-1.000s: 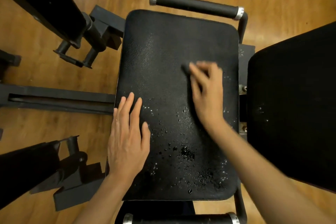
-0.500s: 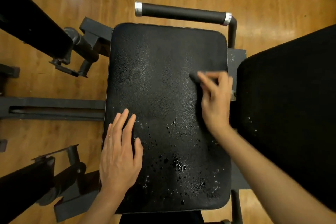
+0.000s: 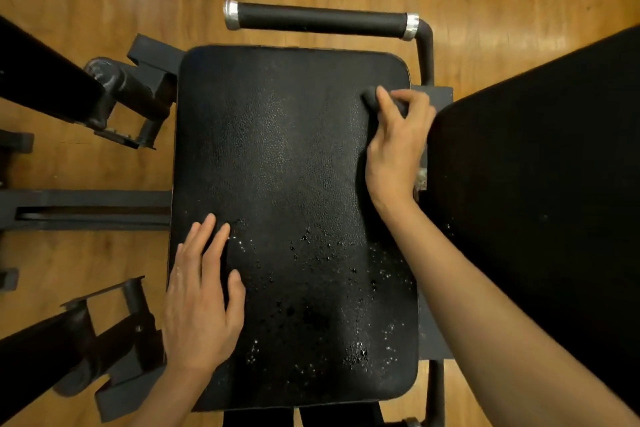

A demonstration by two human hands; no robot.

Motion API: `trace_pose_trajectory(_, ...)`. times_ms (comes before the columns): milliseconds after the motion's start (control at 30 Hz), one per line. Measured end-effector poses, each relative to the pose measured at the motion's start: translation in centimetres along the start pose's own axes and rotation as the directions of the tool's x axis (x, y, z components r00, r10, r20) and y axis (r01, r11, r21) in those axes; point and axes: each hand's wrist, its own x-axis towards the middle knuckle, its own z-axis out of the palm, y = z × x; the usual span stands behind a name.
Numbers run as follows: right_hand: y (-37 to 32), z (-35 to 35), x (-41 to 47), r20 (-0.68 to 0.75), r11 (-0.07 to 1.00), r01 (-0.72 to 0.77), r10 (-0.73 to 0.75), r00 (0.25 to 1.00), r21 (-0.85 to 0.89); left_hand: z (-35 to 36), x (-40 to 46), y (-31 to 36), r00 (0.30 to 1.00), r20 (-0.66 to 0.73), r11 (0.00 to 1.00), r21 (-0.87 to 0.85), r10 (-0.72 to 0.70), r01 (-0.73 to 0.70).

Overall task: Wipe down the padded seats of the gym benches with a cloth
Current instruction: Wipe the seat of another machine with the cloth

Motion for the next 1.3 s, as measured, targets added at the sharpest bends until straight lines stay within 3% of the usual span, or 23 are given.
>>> trace_pose_trajectory(167, 0.5, -4.2, -10.3, 0.089, 1.0, -0.018, 0.017, 0.996, 0.01, 0.0, 0.0, 0.0, 1.0, -0.014, 1.0, 0.0, 0.015, -0.015)
trace_pose_trajectory(333, -2.3, -1.3, -10.7, -0.105, 0.968, -0.22, 0.232, 0.967, 0.118, 0.2, -0.1, -0.1, 0.999, -0.038, 1.0, -0.006, 0.024, -0.024)
trace_pose_trajectory(433, -6.2, 0.7, -12.7, 0.064, 0.989, -0.02, 0.01, 0.998, 0.146, 0.2, -0.2, -0.1, 0.999, -0.043, 1.0, 0.004, 0.031, -0.031)
trace_pose_trajectory(500, -4.5, 0.0, -12.2, 0.183, 0.974, 0.192, -0.211, 0.96, 0.118, 0.1, -0.2, -0.2, 0.999, -0.041, 0.999, 0.003, 0.034, -0.034)
trace_pose_trajectory(533, -2.8, -0.8, -11.4, 0.204, 0.967, 0.24, -0.253, 0.946, 0.088, 0.1, -0.2, -0.2, 0.998, -0.044, 0.999, -0.002, 0.042, -0.042)
trace_pose_trajectory(567, -1.1, -1.7, -10.6, 0.182, 0.974, 0.222, -0.225, 0.957, 0.039, 0.2, -0.2, -0.3, 0.998, -0.047, 0.999, -0.003, 0.052, -0.053)
trace_pose_trajectory(633, 0.9, -3.0, -9.9, 0.006, 0.999, 0.036, -0.036, 0.999, 0.009, 0.2, -0.3, -0.5, 0.997, -0.058, 0.998, -0.01, 0.059, -0.06)
trace_pose_trajectory(667, 0.5, -2.8, -10.2, -0.088, 0.998, -0.067, 0.068, 0.994, 0.01, 0.3, -0.2, -0.5, 0.996, -0.065, 0.998, -0.014, 0.061, -0.062)
trace_pose_trajectory(733, -3.0, -0.6, -11.3, -0.132, 0.983, -0.184, 0.183, 0.974, 0.006, 0.4, -0.3, -0.5, 0.995, -0.067, 0.997, -0.006, 0.071, -0.071)
trace_pose_trajectory(833, -5.5, 1.0, -11.8, 0.017, 0.995, 0.071, -0.073, 0.997, 0.064, 0.3, -0.3, -0.4, 0.994, -0.075, 0.997, 0.011, 0.079, -0.079)
trace_pose_trajectory(933, -1.5, -1.5, -10.5, 0.146, 0.96, 0.279, -0.275, 0.95, -0.011, 0.3, -0.3, -0.5, 0.993, -0.078, 0.996, -0.001, 0.09, -0.09)
trace_pose_trajectory(967, -0.2, -2.4, -10.3, 0.114, 0.969, 0.243, -0.238, 0.965, -0.035, 0.4, -0.3, -0.4, 0.993, -0.079, 0.996, -0.002, 0.085, -0.086)
trace_pose_trajectory(1033, 0.5, -2.9, -11.0, -0.033, 1.0, 0.022, -0.022, 0.999, -0.01, 0.5, -0.3, -0.4, 0.994, -0.079, 0.997, -0.007, 0.076, -0.077)
trace_pose_trajectory(1100, -2.6, -0.9, -12.4, -0.102, 0.993, -0.12, 0.12, 0.988, 0.007, 0.5, -0.3, -0.4, 0.994, -0.083, 0.997, -0.012, 0.076, -0.077)
trace_pose_trajectory(1133, -4.8, 0.3, -13.0, -0.071, 0.995, -0.1, 0.101, 0.992, 0.02, 0.4, -0.3, -0.3, 0.993, -0.085, 0.997, -0.008, 0.077, -0.078)
trace_pose_trajectory(1200, -7.7, 1.6, -13.8, 0.095, 0.994, 0.085, -0.092, 0.991, 0.074, 0.3, -0.4, -0.4, 0.994, -0.088, 0.997, -0.008, 0.072, -0.073)
trace_pose_trajectory(1300, -4.4, -0.5, -12.5, 0.212, 0.914, 0.405, -0.396, 0.894, -0.002, 0.3, -0.3, -0.4, 0.993, -0.095, 0.998, -0.009, 0.068, -0.069)
